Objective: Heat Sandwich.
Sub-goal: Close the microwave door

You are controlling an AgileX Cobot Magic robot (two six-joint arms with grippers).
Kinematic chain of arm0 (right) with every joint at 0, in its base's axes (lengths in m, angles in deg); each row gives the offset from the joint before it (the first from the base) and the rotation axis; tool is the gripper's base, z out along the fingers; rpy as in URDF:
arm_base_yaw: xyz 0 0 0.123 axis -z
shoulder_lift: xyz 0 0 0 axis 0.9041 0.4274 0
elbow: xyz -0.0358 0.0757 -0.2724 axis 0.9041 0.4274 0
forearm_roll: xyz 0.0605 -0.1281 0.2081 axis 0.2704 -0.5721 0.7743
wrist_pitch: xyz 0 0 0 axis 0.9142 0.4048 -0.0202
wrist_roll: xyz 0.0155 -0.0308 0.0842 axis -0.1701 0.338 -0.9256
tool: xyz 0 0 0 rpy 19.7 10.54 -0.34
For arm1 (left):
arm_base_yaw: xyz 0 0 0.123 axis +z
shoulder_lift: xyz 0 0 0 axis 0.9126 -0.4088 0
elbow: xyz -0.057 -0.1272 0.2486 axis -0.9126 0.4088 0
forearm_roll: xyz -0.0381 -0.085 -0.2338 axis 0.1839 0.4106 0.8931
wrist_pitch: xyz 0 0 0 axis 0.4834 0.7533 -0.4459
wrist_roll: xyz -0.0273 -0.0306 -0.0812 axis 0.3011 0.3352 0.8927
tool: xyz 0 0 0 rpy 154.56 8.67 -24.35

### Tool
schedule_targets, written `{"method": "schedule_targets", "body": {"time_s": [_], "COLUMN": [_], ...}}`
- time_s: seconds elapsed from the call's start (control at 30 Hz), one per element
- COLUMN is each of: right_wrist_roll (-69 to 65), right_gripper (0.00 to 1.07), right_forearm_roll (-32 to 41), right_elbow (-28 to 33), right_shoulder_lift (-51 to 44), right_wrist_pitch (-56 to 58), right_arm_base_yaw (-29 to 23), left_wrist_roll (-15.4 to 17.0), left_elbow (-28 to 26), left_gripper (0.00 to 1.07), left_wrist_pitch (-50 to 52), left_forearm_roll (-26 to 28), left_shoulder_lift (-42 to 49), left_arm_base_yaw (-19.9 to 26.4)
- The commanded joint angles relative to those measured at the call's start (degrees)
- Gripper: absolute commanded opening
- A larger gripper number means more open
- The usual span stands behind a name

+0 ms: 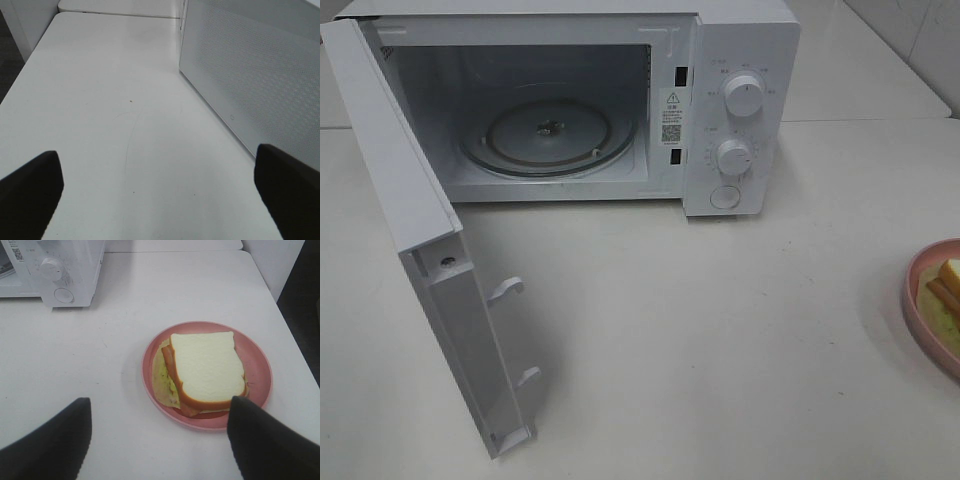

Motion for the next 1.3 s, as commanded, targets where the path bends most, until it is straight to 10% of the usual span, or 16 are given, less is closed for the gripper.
{"method": "schedule_targets", "body": {"time_s": [0.03,0.77,1.2,1.3], "right_wrist_roll": [0.3,0.3,0.3,0.3], "right_gripper": [0.76,0.76,0.76,0.76], "right_forearm_roll": [-0.2,-0.2,-0.2,-0.2], "right_elbow": [0.1,0.1,0.1,0.1], "right_shoulder_lift": [-1.9,-1.9,-1.9,-1.9], "right_wrist_pitch": [-0.4,-0.4,-0.4,-0.4], "right_arm_base_yaw": [0.4,0.4,0.4,0.4], "left_wrist_roll": [0.0,0.0,0.0,0.0], "left_elbow": [0.2,7.2,15.7,16.7], "left_gripper": [0.98,0.93,0.04,0.0], "left_wrist_pitch": [0.7,27.6,51.2,58.5], "left_forearm_roll": [0.7,3.8,4.6,3.0], "left_shoulder_lift": [1.1,-12.6,-24.9,-29.9], "left_arm_base_yaw": [0.1,0.1,-1.7,-2.5]}}
